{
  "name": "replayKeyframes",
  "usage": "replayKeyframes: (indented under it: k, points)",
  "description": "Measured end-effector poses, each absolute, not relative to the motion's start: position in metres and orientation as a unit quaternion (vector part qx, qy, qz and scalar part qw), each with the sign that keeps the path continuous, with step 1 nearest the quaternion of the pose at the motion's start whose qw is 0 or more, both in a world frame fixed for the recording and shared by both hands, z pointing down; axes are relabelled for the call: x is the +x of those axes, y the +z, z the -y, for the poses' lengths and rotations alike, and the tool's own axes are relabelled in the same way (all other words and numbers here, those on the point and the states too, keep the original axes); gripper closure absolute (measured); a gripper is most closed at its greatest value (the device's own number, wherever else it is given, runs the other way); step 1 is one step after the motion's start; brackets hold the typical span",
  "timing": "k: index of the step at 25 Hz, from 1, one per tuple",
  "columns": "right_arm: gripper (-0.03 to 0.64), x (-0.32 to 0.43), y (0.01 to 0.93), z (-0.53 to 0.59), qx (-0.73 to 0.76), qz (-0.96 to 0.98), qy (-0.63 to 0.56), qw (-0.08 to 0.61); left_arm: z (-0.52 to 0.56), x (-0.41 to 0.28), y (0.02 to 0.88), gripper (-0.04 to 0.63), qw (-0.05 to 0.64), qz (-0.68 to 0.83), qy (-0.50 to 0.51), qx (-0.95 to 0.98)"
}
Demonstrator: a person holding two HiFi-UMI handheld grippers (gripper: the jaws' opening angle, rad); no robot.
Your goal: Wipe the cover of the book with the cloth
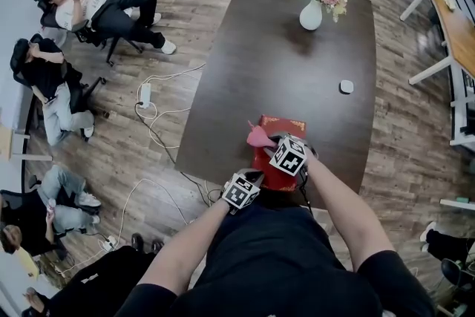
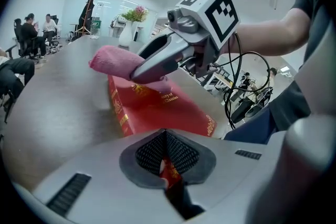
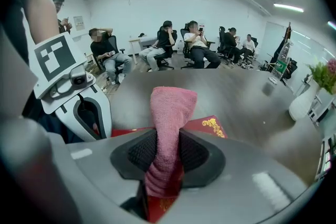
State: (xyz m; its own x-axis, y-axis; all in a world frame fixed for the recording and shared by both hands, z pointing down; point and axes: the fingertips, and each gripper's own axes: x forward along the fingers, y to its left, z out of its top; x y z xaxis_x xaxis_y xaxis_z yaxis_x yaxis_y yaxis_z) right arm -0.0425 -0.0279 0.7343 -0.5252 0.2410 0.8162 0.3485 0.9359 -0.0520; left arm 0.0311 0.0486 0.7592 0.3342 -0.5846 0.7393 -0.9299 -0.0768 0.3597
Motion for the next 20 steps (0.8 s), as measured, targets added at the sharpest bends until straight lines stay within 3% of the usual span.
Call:
replayKeyframes:
  k: [20]
  points:
    - [0.495, -0.056, 0.767, 0.01, -0.189, 0.853, -0.067, 0.481, -0.049, 0.032, 0.764, 0.6, 0.429, 0.541, 0.199, 0.695]
